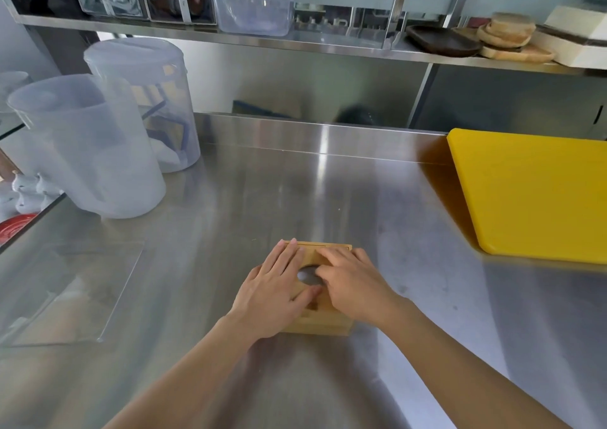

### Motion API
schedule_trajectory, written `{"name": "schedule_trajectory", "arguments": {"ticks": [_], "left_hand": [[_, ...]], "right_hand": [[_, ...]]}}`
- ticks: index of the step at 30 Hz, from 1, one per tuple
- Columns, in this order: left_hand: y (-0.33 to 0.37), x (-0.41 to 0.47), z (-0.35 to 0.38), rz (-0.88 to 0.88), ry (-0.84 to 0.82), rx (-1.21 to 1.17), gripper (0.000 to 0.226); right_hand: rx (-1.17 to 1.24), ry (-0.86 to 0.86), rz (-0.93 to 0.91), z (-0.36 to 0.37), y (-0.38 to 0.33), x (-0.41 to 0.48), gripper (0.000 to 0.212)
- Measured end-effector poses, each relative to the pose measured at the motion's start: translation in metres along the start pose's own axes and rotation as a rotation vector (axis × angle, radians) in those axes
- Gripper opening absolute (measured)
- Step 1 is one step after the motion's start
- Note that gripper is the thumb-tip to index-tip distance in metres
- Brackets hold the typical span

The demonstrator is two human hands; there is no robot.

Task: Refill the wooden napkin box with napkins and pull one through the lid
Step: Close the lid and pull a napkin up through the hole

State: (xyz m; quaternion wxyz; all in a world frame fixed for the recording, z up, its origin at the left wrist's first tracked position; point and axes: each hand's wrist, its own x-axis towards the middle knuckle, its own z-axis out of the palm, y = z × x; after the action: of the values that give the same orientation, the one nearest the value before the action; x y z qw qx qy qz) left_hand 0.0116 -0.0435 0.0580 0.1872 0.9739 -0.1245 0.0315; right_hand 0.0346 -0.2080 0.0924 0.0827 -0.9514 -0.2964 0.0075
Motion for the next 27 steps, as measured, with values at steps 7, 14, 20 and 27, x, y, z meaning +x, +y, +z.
{"name": "schedule_trajectory", "arguments": {"ticks": [7,14,20,27], "left_hand": [[0.001,0.000,-0.004,0.002,-0.048,-0.008,0.069],[0.000,0.000,-0.005,0.025,-0.038,-0.046,0.063],[0.001,0.002,-0.002,-0.007,-0.066,-0.076,0.065],[0.001,0.002,-0.004,-0.015,-0.093,-0.095,0.065]], "right_hand": [[-0.158,-0.317,0.072,-0.013,-0.017,0.014,0.031],[-0.227,-0.486,0.151,-0.024,-0.030,0.031,0.035],[-0.156,-0.289,0.132,-0.018,-0.022,0.031,0.023],[-0.118,-0.174,0.131,-0.010,-0.015,0.036,0.021]]}}
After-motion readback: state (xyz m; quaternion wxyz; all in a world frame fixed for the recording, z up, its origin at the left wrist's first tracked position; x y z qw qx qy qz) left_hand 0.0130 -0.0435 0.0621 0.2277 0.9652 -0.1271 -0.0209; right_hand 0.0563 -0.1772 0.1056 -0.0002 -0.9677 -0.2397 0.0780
